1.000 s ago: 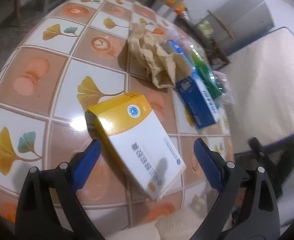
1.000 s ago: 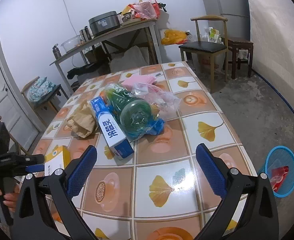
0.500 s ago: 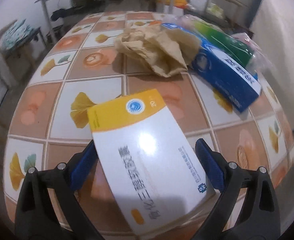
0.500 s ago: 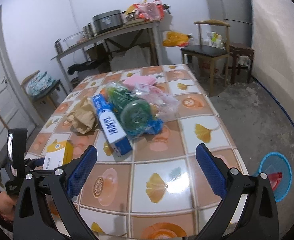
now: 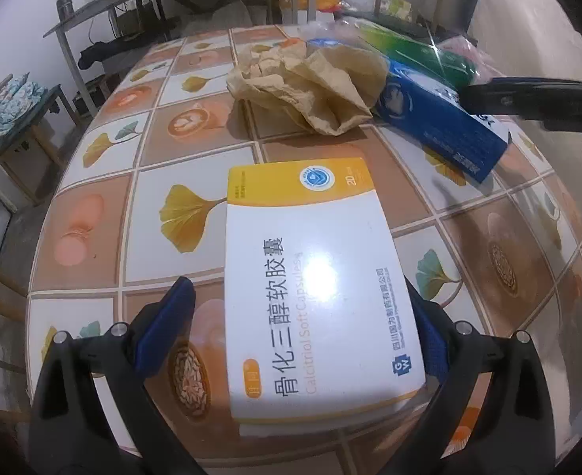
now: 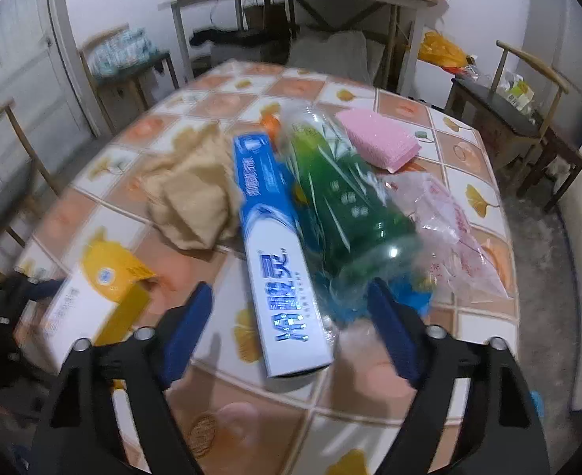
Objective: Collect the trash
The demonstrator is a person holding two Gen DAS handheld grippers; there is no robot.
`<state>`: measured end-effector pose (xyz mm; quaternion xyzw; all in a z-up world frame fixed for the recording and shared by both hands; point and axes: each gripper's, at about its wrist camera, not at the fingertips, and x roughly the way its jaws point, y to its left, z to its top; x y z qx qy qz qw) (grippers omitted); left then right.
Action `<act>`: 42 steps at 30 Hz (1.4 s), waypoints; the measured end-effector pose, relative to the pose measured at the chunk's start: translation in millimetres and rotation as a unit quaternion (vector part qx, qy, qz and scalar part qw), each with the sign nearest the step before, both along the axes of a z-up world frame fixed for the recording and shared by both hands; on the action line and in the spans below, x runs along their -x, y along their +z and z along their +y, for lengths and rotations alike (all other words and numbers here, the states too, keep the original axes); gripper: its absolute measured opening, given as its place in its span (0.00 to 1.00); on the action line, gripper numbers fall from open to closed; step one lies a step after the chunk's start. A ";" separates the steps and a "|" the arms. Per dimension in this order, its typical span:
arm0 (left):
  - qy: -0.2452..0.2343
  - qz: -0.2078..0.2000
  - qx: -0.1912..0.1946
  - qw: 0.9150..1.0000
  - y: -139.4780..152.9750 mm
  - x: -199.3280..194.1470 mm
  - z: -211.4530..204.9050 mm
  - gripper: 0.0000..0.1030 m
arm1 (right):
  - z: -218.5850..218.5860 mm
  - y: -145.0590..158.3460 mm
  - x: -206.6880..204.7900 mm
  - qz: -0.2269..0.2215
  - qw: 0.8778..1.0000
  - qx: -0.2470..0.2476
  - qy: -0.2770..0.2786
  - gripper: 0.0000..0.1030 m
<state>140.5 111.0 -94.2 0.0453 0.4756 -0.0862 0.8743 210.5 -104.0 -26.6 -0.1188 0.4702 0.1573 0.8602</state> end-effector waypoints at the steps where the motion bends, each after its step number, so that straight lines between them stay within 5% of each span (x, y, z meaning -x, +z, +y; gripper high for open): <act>1: 0.000 0.003 -0.001 1.000 0.0 -0.7 -0.1 0.92 | 1.8 -2.7 -2.2 0.005 1.000 0.011 -0.002 0.64; 9: 0.012 0.006 -0.002 1.000 0.3 2.0 -1.0 0.92 | 0.4 -23.3 -0.3 0.057 0.998 0.028 -0.006 0.39; 20: 0.014 0.014 -0.003 1.000 -0.1 3.9 0.2 0.92 | -32.0 -14.2 54.7 0.093 0.995 -0.010 -0.018 0.36; 23: 0.011 0.010 -0.002 1.000 0.1 6.0 0.1 0.92 | -44.8 -18.8 79.6 0.125 0.992 -0.013 -0.008 0.37; 27: 0.007 0.010 -0.002 1.000 0.5 6.8 -0.1 0.92 | -53.5 -17.0 87.6 0.122 0.992 -0.021 -0.003 0.63; 34: 0.011 0.006 -0.001 1.000 0.4 7.2 -0.4 0.92 | -44.2 -17.3 59.2 0.086 0.993 -0.074 -0.015 0.64; 35: 0.014 0.007 -0.002 1.000 0.6 7.7 -0.4 0.92 | -42.6 -19.7 58.0 0.084 0.994 -0.070 -0.012 0.62; 37: 0.018 0.011 -0.002 1.000 1.0 7.9 0.3 0.92 | -36.2 -26.4 55.3 0.090 0.994 -0.063 -0.004 0.35; 40: 0.022 0.018 -0.005 1.000 2.5 10.3 0.9 0.91 | -34.7 -28.9 57.6 0.091 0.993 -0.070 -0.005 0.34; 42: 0.026 0.019 -0.002 0.999 5.7 14.4 2.6 0.73 | -39.4 -25.7 64.7 0.086 0.993 -0.084 -0.006 0.34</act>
